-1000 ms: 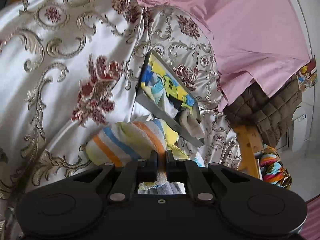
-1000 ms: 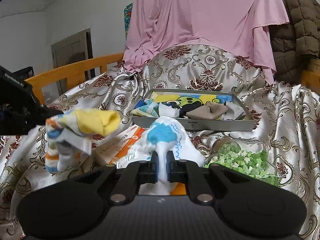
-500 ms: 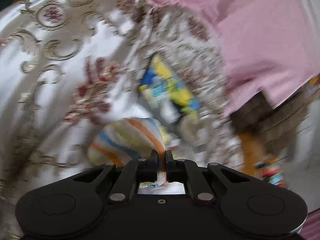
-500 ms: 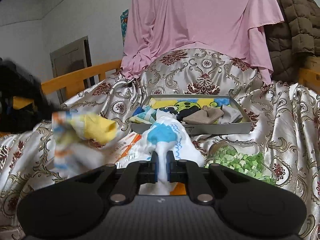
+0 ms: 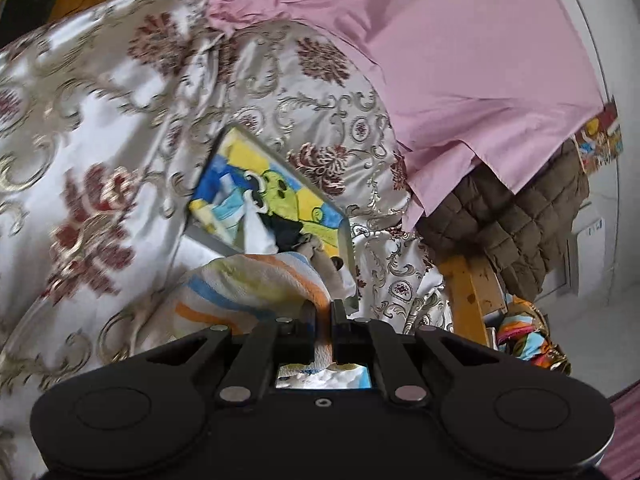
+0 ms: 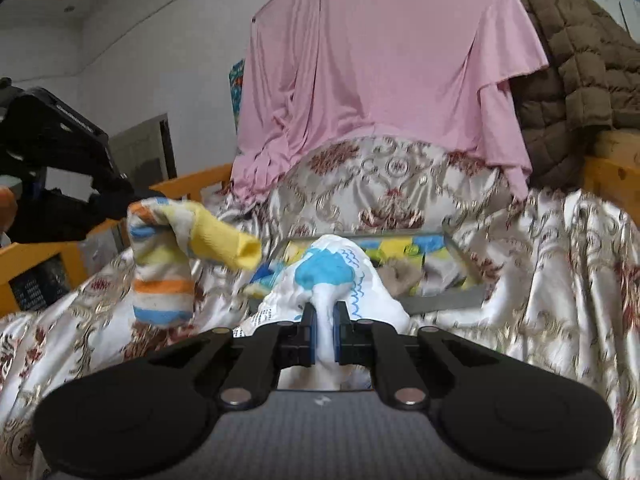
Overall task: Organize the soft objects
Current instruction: 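Carry the striped towel and muslin cloth over the frog-painting tray, then lower both cloths into the tray and open both grippers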
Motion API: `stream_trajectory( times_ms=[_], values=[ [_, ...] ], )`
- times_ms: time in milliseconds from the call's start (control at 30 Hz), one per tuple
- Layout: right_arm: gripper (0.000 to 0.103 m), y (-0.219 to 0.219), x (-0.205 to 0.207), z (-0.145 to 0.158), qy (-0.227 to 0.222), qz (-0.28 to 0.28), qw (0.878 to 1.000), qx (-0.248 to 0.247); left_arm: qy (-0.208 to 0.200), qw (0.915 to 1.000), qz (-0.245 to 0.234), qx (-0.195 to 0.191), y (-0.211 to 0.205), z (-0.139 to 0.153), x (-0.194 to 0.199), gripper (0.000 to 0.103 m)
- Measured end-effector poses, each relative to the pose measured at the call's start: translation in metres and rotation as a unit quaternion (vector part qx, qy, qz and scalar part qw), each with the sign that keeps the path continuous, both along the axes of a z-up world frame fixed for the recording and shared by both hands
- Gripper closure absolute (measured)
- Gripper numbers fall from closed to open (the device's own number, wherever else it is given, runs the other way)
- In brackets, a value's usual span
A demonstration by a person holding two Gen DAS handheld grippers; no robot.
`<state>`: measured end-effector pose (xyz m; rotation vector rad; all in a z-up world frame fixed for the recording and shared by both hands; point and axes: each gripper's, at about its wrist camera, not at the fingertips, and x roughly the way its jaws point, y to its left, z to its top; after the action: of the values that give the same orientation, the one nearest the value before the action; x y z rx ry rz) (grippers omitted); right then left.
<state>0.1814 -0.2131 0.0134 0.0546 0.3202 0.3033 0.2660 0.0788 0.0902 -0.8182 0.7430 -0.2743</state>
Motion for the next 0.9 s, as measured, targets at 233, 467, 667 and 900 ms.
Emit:
stream_trajectory(
  times_ms=[233, 467, 667, 900],
  values=[
    [0.094, -0.029, 0.054, 0.023, -0.026, -0.014, 0.999, 0.016, -0.018, 0.999, -0.023, 0.033, -0.04, 0.001, 0.056, 0.097],
    [0.094, -0.046, 0.134, 0.046, -0.037, -0.027, 0.999, 0.004, -0.039, 0.9952, -0.051, 0.074, -0.081, -0.005, 0.125, 0.097],
    [0.094, -0.048, 0.216, 0.052, -0.013, -0.043, 0.999, -0.005, -0.07, 0.9892, -0.053, 0.117, -0.103, -0.016, 0.187, 0.097],
    [0.094, -0.051, 0.289, 0.031, 0.039, -0.062, 0.997, -0.002, -0.103, 0.9814, -0.042, 0.156, -0.118, -0.038, 0.244, 0.097]
  ],
)
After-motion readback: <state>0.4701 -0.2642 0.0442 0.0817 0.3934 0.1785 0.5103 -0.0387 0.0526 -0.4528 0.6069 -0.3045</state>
